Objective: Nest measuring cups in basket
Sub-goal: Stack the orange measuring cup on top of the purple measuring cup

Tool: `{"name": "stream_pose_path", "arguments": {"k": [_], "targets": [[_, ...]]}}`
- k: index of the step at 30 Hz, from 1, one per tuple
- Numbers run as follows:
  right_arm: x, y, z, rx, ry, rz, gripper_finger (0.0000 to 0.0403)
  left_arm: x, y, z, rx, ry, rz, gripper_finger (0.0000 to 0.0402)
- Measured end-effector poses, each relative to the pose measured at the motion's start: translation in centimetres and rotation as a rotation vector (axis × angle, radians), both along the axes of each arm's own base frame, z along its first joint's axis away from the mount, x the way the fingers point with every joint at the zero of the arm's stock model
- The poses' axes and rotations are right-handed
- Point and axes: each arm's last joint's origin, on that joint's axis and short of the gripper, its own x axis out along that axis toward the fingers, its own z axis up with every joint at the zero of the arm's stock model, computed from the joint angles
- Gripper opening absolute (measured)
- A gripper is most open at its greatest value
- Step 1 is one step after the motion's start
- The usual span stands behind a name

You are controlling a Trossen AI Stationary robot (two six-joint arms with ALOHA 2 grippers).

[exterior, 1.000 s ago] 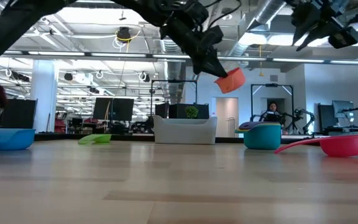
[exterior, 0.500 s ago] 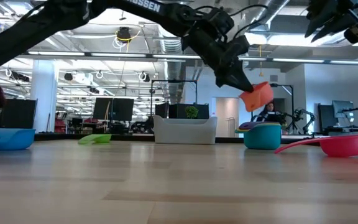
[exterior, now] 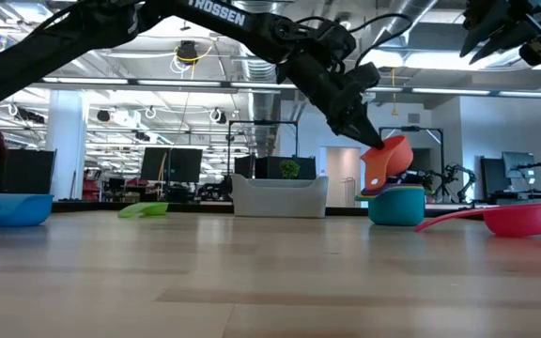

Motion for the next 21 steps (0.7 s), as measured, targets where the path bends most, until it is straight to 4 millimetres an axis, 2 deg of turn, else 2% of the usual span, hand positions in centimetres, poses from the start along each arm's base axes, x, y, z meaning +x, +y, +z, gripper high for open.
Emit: {"name": "stream_pose_path", "arguments": {"k": [11,21], "targets": [[-0.01,-0.06,0.00,-0.009,0.002,-0.022,0.0092,0.08,0.02,0.11,0.028,-0.015,-0.020,0.0010],[-0.01,-0.08,0.01,0.000,0.000,-0.038,0.0092,0.18,0.02,0.21,0.063,-0.028,-0.031,0.0067]]}}
